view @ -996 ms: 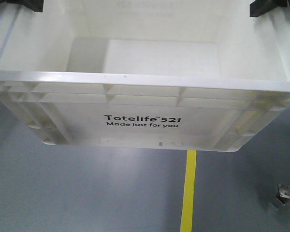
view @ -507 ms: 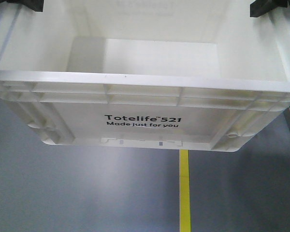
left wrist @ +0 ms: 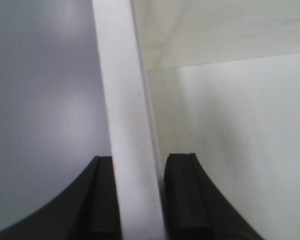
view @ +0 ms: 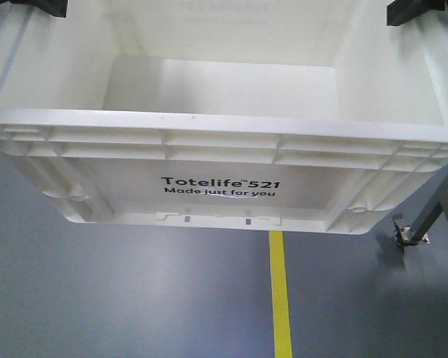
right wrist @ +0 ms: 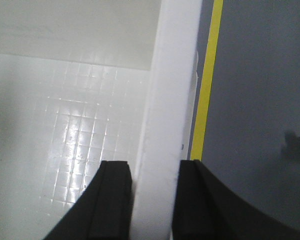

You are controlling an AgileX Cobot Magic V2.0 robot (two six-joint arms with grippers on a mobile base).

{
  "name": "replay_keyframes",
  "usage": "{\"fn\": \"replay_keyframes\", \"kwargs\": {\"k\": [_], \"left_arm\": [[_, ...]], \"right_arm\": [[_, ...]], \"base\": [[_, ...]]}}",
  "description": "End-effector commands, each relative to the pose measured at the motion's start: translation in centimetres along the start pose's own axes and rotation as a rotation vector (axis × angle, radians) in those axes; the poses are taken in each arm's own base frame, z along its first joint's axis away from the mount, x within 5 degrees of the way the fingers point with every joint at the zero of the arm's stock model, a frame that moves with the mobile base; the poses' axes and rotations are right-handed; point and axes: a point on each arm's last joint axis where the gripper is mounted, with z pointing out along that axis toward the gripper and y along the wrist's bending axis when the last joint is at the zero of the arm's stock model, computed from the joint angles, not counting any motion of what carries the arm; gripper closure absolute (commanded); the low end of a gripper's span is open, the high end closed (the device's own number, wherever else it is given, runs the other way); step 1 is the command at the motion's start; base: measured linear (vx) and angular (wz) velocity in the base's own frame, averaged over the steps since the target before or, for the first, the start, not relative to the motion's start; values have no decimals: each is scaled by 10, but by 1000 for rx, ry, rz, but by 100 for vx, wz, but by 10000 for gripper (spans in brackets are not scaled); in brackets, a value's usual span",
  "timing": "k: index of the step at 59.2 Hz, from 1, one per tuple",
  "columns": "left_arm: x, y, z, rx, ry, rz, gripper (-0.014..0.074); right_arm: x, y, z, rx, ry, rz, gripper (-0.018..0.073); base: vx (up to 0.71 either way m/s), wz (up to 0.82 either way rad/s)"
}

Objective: Place moving items into box and shelve
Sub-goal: 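Hold the tote with both grippers while driving toward the blue-bin shelf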

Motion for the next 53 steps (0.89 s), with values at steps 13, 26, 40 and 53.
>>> {"fn": "replay_keyframes", "kwargs": {"k": [13, 26, 40, 53], "left_arm": [[-13, 8, -33, -48, -200, 28, 594], [-13, 8, -33, -48, -200, 28, 594], [-14, 9, -32, -52, -199, 29, 594], [-13, 8, -33, -47, -201, 27, 594]], "right_arm": [[-14, -2, -32, 30, -206, -34, 564], [-14, -2, -32, 29, -206, -33, 564], [-14, -2, -31, 26, -205, -32, 564], [-14, -3, -31, 35, -205, -35, 564]], "base": [[73, -16], [74, -18], [74, -17], [72, -16]]}}
